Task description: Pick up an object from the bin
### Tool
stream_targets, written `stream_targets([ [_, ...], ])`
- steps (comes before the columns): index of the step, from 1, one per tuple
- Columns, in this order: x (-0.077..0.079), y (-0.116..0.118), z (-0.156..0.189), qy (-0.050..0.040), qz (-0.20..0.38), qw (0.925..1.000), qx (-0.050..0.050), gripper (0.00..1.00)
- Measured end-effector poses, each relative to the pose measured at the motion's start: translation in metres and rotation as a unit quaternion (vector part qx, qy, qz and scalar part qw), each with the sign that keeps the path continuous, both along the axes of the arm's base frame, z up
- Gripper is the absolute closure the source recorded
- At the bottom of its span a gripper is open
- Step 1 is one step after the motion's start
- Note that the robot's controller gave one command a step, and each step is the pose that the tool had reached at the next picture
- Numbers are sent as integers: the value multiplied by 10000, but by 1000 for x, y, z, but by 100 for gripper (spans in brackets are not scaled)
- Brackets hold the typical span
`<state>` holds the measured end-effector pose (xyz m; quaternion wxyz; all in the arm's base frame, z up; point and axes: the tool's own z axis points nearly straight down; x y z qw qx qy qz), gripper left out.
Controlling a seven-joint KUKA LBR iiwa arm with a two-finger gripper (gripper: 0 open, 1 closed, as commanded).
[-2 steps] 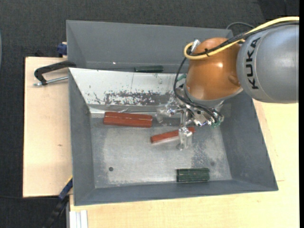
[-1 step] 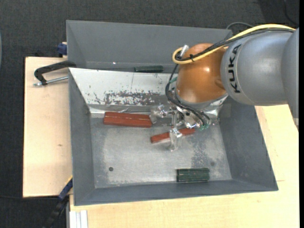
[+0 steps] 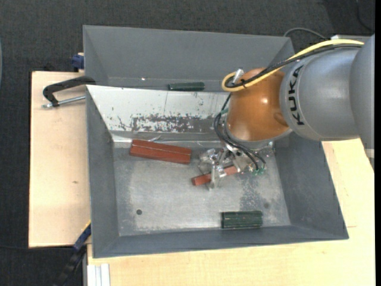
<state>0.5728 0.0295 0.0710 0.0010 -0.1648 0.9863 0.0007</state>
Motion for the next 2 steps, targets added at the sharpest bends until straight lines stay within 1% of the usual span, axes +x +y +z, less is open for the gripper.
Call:
stream_targets([
  [1,0,0,0,1,-3,10000,0,100],
  [2,-18,36,136,-19,-45,10000,3,100],
])
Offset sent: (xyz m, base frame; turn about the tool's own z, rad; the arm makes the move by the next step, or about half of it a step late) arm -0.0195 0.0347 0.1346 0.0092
